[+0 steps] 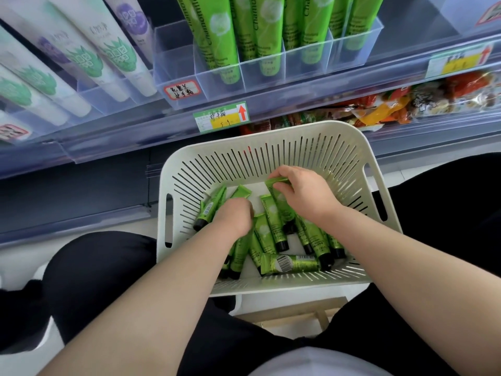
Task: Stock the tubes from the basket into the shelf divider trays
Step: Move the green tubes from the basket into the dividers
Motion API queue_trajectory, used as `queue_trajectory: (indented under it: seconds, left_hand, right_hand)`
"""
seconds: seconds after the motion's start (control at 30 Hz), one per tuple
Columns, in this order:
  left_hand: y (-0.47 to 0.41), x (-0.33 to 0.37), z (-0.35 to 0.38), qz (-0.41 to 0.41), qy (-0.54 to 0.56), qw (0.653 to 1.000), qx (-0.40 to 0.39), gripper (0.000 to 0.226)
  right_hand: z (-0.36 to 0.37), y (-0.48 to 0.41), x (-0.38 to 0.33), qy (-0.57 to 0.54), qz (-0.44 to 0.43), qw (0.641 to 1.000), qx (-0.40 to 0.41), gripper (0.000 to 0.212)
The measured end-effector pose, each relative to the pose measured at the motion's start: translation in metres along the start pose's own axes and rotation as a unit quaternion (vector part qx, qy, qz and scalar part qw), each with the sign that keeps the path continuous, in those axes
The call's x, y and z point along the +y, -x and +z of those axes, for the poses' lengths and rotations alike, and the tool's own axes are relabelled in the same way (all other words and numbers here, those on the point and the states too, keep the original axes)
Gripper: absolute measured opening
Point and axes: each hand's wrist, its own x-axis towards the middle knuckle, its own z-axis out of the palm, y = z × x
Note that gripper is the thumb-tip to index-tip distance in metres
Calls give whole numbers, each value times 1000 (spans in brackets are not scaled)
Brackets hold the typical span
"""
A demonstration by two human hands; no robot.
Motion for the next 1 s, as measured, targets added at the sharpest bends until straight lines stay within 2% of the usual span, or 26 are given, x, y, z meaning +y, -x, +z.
queue_trajectory:
  seconds: [0.07, 0.13, 0.27, 0.47, 0.6, 0.8, 0.9, 1.0]
  left_hand:
    - [5, -1, -2, 4, -6, 1000, -3, 21]
    - [12, 0, -5, 15, 8, 1000, 14, 23]
    - [31, 0, -19, 44, 56, 990, 125, 24]
    - [66, 3, -69, 70, 82, 957, 270, 25]
    - [92, 7, -117, 78, 130, 914, 377, 30]
    - [126, 4, -208, 69, 220, 809, 542, 25]
    - [132, 2, -246, 48, 218, 786, 577, 29]
    - [129, 0, -274, 52, 174, 783, 595, 31]
  right_hand:
    - [-2, 2, -1, 7, 12, 1000, 1, 20]
    - [-6, 5, -3, 16, 16, 1000, -2, 19]
    - [-18, 8, -13, 36, 7, 999, -1, 18]
    - [-53, 1, -47, 47, -6, 998, 47, 21]
    - [-83, -6, -77, 40, -46, 992, 114, 19]
    - [-132, -18, -122, 46, -97, 981, 159, 20]
    - [-149, -27, -144, 52, -125, 977, 166, 22]
    - [-160, -35, -158, 69, -143, 973, 169, 24]
